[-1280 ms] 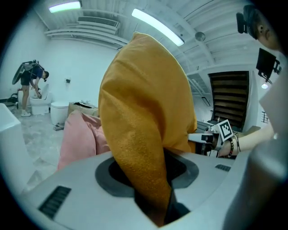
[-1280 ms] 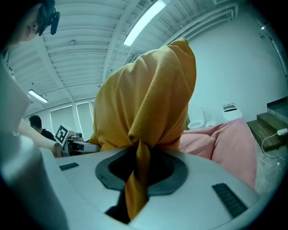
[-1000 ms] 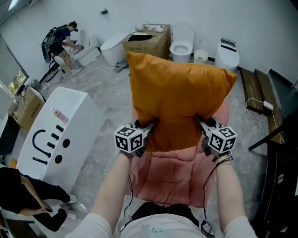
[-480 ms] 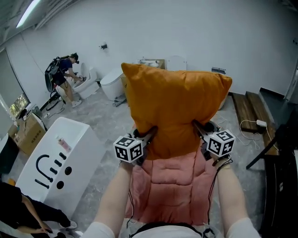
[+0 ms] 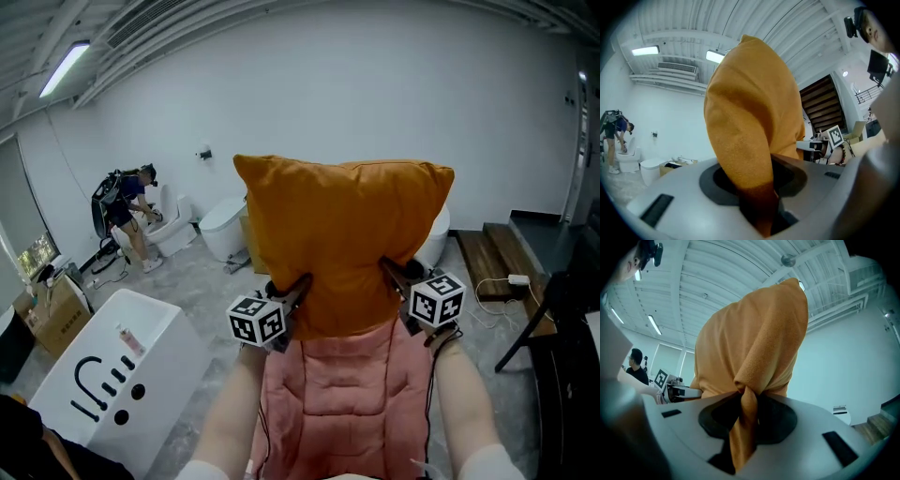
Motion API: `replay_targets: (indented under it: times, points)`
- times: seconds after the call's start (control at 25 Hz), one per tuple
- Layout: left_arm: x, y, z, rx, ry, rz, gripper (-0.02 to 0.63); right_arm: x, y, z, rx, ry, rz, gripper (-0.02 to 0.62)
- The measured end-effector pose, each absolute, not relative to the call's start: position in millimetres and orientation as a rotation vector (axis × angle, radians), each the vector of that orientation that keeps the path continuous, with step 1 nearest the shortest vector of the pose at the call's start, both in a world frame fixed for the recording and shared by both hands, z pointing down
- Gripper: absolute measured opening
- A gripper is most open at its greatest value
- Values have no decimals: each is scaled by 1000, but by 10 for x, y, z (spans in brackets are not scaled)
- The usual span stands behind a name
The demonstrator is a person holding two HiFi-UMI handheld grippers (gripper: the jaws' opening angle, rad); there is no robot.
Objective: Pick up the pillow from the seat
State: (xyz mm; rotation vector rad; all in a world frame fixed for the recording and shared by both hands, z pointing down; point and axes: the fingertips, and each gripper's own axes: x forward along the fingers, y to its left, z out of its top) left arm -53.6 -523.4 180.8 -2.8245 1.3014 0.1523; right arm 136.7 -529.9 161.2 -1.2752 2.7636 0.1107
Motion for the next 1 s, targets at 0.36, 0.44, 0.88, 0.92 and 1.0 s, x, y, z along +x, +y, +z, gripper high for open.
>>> replay_targets:
  times: [0.36, 0.44, 0.88, 0.92, 1.0]
  points:
    - [-445, -5223, 1553, -2795, 1274, 219, 169, 1447, -5273, 1293, -1281, 2745, 198, 101]
    - [-460, -5210, 1532, -2790, 1267, 220, 169, 1431, -5266, 1271, -1278, 2745, 203, 101]
    - [-553, -5185, 1450, -2758, 1263, 209, 170, 1338, -5269, 1215, -1248, 2739, 207, 101]
    - [-565, -5182, 1435, -2752, 1260, 208, 169, 1326, -5264, 1201, -1246, 2736, 210, 101]
    - [-587, -5175, 1403, -2741, 1253, 206, 169, 1303, -5253, 1172, -1243, 2729, 218, 101]
